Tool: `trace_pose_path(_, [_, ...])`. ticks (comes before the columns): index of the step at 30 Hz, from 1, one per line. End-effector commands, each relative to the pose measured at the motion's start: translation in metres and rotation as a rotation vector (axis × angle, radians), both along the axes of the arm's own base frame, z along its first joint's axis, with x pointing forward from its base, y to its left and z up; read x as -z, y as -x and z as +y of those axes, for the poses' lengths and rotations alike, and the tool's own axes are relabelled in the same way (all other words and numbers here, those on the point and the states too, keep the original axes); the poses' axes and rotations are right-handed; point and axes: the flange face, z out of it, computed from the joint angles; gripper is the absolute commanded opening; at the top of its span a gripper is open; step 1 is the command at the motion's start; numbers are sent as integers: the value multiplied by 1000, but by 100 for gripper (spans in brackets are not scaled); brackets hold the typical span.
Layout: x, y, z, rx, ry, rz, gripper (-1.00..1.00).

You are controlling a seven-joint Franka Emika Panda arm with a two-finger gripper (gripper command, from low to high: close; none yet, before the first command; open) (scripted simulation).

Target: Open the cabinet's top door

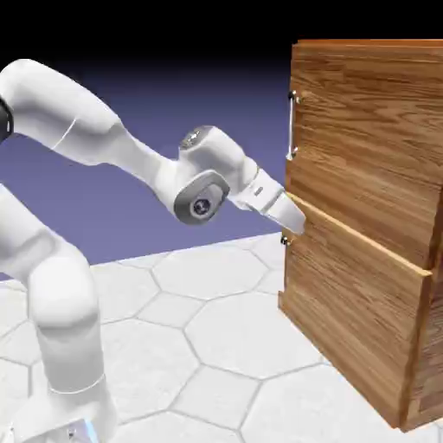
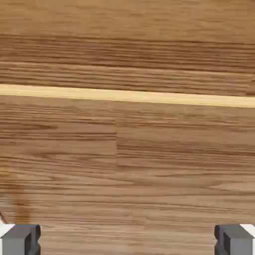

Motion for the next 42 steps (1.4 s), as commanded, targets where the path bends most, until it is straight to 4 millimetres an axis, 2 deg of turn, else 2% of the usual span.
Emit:
trace_pose_path(1, [-10, 1, -2, 14, -8, -20, 0])
trace_pose_path(7, [-64, 15, -8, 84, -50, -143, 0])
trace_pose_path(12, [-102, 30, -4, 124, -77, -244, 0])
trace_pose_path(18, [-137, 47, 13, 149, -97, -361, 0])
trace_pose_path(23, [-156, 57, 35, 153, -102, -451, 0])
trace_pose_path(28, [-164, 61, 62, 144, -96, -531, 0])
trace_pose_path(33, [-161, 57, 93, 124, -80, -600, 0])
trace_pose_path(37, [-150, 47, 117, 103, -63, -644, 0])
trace_pose_path(42, [-125, 26, 144, 74, -36, -686, 0])
